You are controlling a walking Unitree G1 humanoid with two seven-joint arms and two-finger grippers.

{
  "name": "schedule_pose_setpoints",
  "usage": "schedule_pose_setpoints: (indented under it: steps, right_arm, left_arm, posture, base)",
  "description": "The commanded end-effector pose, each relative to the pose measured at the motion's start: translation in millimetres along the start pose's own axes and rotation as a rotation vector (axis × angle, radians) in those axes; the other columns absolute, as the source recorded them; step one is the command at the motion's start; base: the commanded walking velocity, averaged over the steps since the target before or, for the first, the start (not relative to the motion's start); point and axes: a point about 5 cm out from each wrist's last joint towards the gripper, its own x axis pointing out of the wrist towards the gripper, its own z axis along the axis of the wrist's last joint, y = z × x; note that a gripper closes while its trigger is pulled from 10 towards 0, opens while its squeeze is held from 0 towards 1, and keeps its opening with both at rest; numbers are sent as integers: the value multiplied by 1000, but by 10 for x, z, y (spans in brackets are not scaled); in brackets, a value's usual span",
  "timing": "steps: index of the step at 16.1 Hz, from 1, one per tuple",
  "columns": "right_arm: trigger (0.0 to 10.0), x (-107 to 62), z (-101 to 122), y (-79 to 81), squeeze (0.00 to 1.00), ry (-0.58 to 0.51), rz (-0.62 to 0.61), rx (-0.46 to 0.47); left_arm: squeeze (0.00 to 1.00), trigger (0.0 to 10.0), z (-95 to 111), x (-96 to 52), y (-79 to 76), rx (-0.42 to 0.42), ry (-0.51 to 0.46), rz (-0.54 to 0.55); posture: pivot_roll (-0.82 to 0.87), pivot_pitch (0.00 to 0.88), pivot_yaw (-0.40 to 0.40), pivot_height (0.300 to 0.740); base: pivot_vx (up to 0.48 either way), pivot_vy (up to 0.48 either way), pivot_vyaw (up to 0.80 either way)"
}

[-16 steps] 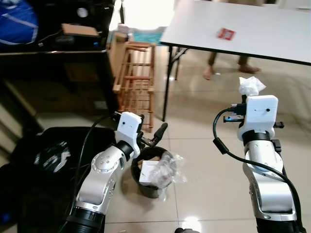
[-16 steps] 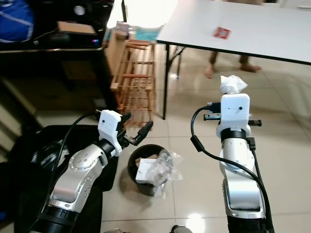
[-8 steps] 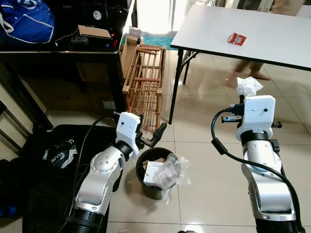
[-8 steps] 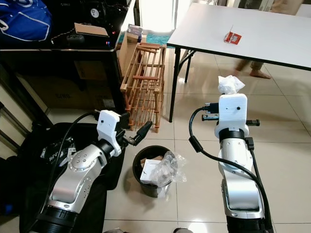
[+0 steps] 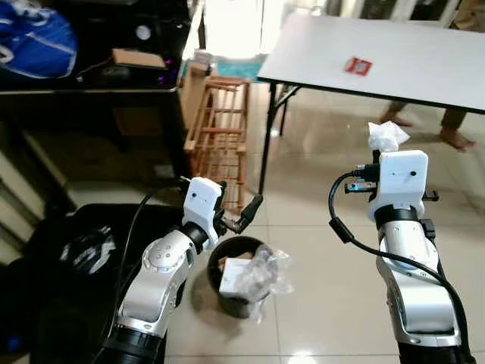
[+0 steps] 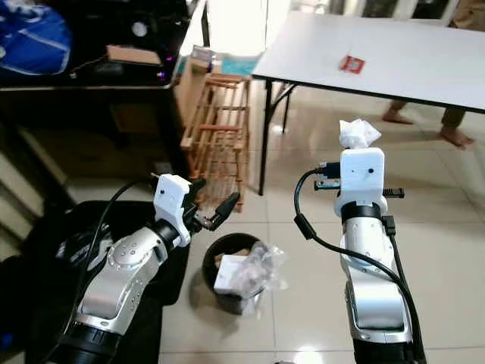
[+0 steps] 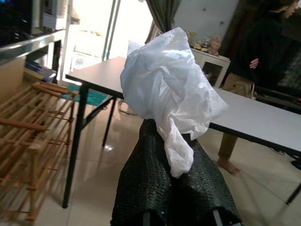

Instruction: Picking trash to rubbish bin

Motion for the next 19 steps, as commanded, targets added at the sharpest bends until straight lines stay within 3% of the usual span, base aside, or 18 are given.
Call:
schedule_pose_setpoints:
  steps: [1, 14, 19]
  right_arm:
    - [10000, -9, -14, -24, 0, 8, -5, -18]
    - [10000, 22, 1, -21, 0, 0, -1, -20]
    - [10000, 13, -27, 12, 0, 14, 7, -6]
  left_arm:
    - [0, 10000, -9, -6, -14, 11, 7, -12]
    - [0, 10000, -57, 4, -14, 32, 34, -7]
    - [0, 10000, -151, -43, -31, 15, 77, -25]
  posture:
    - [-26, 73, 22, 740]
    - [-29, 73, 18, 740]
    - [-19, 79, 18, 740]
  base:
    - [368, 0, 0]
    - [325, 0, 0]
    - [0, 0, 0]
